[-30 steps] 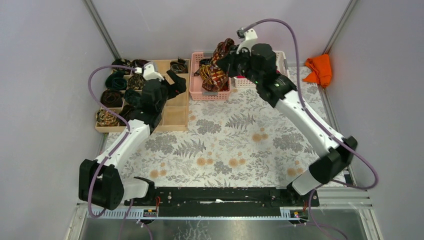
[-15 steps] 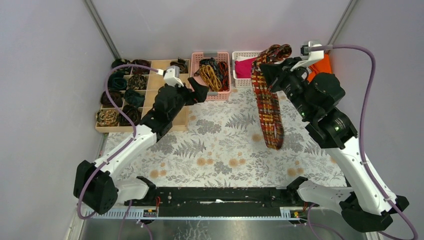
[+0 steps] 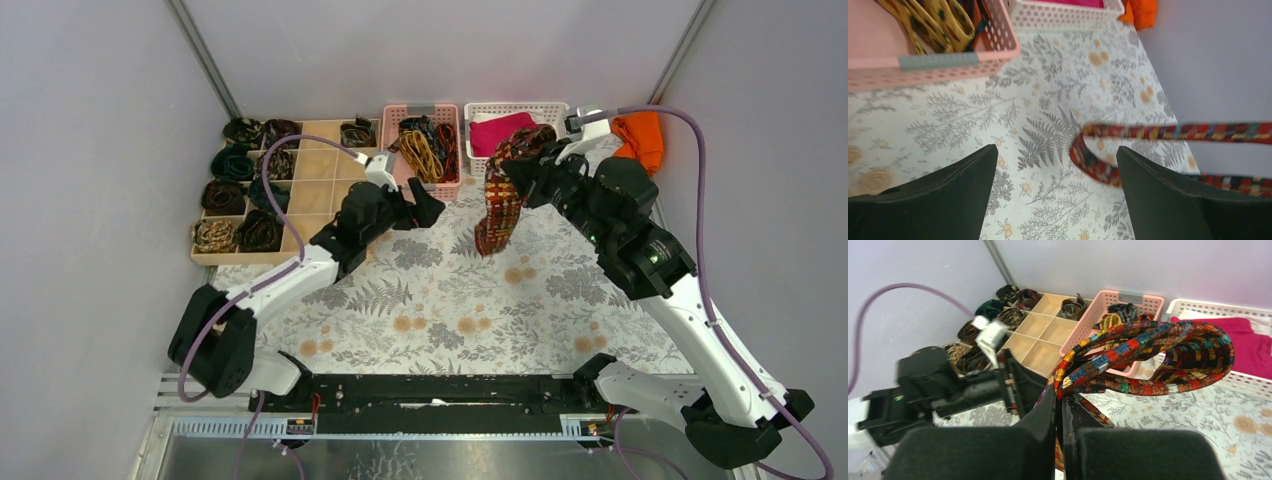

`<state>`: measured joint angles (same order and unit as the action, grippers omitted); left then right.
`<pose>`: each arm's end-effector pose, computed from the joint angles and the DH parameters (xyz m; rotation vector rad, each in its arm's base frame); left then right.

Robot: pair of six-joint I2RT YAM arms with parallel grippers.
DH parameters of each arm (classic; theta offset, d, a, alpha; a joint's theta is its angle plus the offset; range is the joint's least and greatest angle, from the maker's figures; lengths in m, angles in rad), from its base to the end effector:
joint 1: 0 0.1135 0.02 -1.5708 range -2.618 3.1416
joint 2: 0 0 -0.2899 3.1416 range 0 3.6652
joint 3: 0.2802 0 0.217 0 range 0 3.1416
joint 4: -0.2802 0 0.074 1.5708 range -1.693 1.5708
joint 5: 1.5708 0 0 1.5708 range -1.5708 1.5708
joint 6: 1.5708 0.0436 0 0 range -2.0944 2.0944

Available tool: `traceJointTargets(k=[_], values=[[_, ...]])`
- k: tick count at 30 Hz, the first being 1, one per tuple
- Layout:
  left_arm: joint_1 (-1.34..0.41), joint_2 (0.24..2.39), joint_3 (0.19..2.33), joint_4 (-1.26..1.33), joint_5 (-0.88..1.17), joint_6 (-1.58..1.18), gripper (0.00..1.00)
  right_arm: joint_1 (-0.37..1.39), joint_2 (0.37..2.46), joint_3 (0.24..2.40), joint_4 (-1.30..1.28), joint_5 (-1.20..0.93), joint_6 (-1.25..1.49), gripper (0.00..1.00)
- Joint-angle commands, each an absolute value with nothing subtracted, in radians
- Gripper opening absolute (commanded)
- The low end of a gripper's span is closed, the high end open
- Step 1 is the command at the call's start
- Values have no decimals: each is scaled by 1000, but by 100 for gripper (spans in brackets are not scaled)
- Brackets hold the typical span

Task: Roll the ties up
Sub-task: Place the tie at the center of the board.

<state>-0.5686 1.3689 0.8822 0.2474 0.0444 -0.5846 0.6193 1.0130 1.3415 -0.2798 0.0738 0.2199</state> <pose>0.2420 -0.1570 0.3252 0.0179 1.8950 -0.8465 0.1337 0.0914 0.4893 -0.2490 1.5337 0.6118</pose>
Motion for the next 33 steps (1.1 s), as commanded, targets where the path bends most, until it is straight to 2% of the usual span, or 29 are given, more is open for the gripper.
traceJointTargets(k=[1, 5, 10, 15, 18, 22, 33], values=[[-567, 1464, 878, 380, 193, -623, 97, 623, 1029, 1379, -203, -53, 171, 0], [-507, 1602, 933, 485, 393, -720, 97, 624, 1069, 1429, -184, -135, 136, 0], [-411, 1835, 950, 884, 773, -1057, 95, 623, 1118, 1493, -191, -166, 108, 0], [-409, 1985, 978, 1163, 905, -1311, 98, 623, 1127, 1493, -169, -211, 121, 0], [-426, 2032, 979, 1415, 966, -1437, 98, 623, 1142, 1499, -152, -241, 136, 0], [-449, 2044, 976, 1544, 1045, -1399, 98, 624, 1164, 1505, -124, -274, 154, 0], [-529, 2092, 975, 1585, 1143, -1220, 99, 623, 1241, 1574, -85, -336, 161, 0]])
